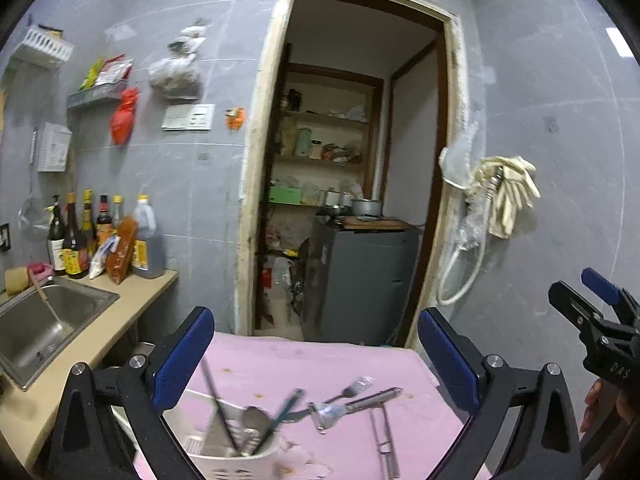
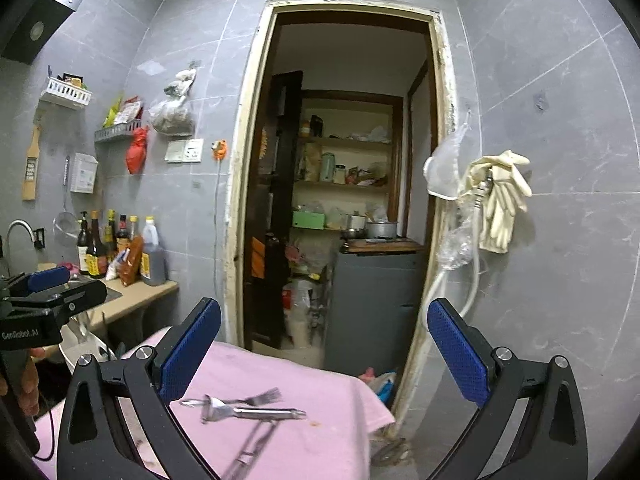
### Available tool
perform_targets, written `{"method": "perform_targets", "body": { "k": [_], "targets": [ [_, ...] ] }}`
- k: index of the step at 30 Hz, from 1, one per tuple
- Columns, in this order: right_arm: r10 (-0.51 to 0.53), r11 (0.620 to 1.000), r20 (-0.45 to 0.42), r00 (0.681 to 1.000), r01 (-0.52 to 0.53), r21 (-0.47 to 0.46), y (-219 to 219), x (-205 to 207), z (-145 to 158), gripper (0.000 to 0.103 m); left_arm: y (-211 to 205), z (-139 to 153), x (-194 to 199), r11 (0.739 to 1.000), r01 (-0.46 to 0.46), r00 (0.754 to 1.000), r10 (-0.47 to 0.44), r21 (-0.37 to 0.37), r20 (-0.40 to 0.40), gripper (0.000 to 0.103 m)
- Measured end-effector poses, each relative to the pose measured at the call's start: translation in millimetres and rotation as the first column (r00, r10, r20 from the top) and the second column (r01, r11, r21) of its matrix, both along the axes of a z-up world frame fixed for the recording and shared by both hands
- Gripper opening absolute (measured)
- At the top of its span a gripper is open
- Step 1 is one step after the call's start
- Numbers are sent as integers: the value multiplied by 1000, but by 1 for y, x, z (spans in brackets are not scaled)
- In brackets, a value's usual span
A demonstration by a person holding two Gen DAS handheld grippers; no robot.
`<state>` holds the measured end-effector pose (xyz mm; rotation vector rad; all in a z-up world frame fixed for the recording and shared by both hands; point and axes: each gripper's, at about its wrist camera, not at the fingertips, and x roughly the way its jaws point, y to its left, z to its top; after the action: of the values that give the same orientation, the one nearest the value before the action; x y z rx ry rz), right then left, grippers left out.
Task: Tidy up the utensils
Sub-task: 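Move both tools back over the remaining utensils on the cloth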
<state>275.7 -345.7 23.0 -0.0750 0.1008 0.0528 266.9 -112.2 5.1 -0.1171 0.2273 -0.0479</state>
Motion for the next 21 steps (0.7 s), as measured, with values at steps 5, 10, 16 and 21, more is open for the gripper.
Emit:
{"method": "perform_targets", "body": {
  "k": [5,10,16,21],
  "targets": [
    [-8,1000,-32,999,8,-7,-21,3,-12,102,-30,-11,6,999,41,998,-40,4,-38,103],
    [-4,1000,-75,997,3,-9,-38,15,-31,102,-52,-24,16,998,63,995,-62,17,-84,103],
    [31,999,-166,986,-27,29,-59,36,-62,102,-70,-42,34,997,70,986,-65,27,-151,103],
    [120,991,-289,950,-97,94,-75,69,-95,102,-88,-60,50,991,76,973,-49,113,-224,103]
  ]
}}
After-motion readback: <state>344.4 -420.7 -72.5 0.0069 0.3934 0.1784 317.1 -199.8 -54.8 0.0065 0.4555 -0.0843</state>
